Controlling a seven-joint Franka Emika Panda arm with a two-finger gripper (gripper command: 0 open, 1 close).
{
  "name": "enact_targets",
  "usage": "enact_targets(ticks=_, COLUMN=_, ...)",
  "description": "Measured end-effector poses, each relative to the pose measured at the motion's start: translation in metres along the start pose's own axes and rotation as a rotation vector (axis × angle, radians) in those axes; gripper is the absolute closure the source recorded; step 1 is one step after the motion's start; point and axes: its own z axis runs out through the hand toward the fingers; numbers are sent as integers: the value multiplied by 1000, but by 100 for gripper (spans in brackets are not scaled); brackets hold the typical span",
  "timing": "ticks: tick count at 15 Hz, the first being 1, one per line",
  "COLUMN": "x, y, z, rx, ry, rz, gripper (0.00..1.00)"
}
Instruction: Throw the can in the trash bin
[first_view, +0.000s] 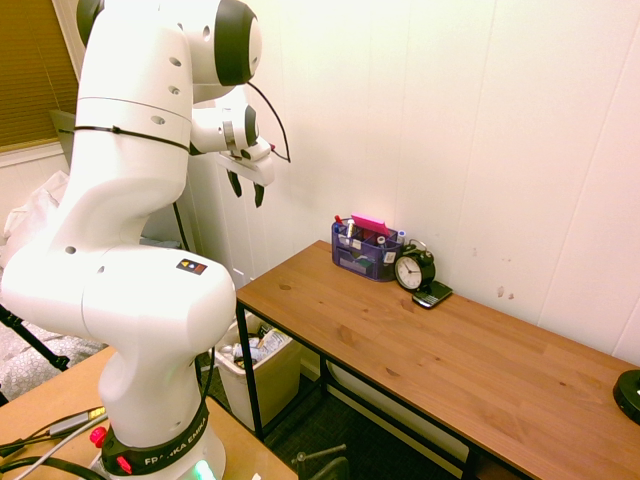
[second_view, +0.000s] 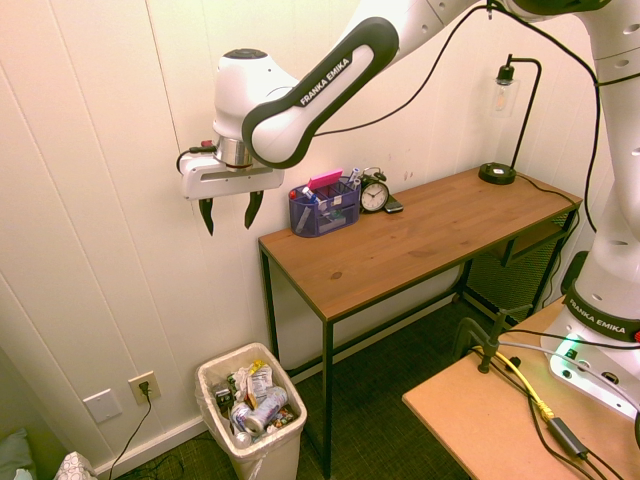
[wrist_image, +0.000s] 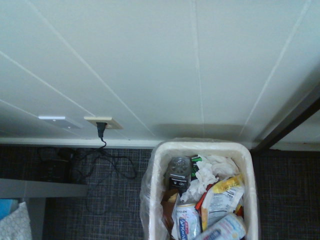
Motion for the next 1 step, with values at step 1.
enact_targets(ticks=1, x=24, y=8, z=-17, rx=30, ry=1, rz=25, gripper=0)
